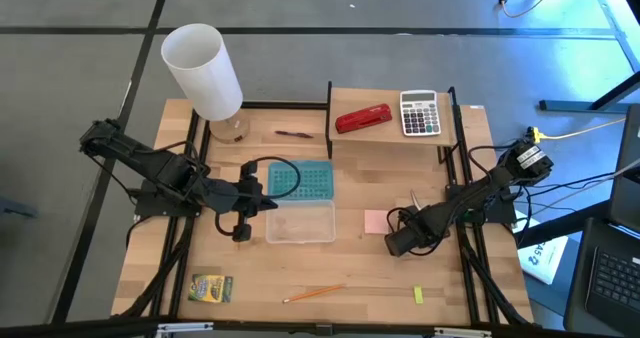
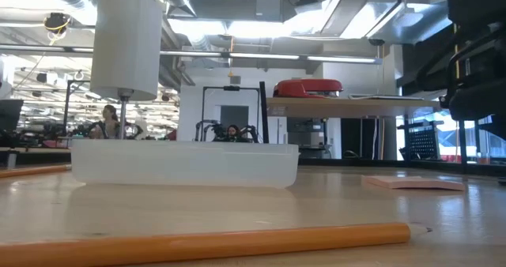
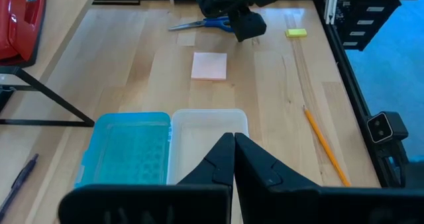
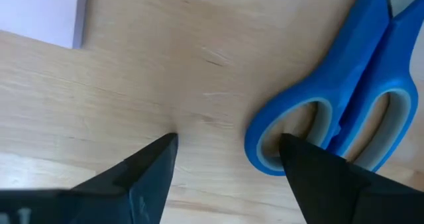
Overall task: Pack school essentials
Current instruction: Put the blue scissor into the blue supply box
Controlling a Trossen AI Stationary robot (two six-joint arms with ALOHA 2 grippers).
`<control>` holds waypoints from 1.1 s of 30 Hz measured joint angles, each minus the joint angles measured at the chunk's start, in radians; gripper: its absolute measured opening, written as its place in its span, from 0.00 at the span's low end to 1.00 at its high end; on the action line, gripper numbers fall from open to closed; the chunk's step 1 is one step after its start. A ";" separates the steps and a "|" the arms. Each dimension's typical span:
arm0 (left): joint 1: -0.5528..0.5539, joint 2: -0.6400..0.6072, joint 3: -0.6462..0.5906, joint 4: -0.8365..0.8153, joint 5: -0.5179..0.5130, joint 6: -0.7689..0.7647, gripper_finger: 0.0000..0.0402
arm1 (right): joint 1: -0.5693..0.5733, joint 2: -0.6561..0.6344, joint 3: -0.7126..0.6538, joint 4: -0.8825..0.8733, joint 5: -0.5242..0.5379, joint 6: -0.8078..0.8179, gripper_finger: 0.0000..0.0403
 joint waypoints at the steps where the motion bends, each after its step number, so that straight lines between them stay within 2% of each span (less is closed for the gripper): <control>1: 0.000 0.000 0.000 0.000 0.000 0.000 0.00 | 0.000 0.000 0.000 0.000 0.000 0.000 0.68; 5: 0.000 0.000 0.000 0.000 0.000 0.000 0.00 | 0.000 0.001 0.000 -0.001 0.001 -0.001 0.63; 33: 0.000 0.000 0.000 0.000 0.000 0.000 0.00 | 0.000 0.003 -0.002 0.008 0.002 0.011 0.13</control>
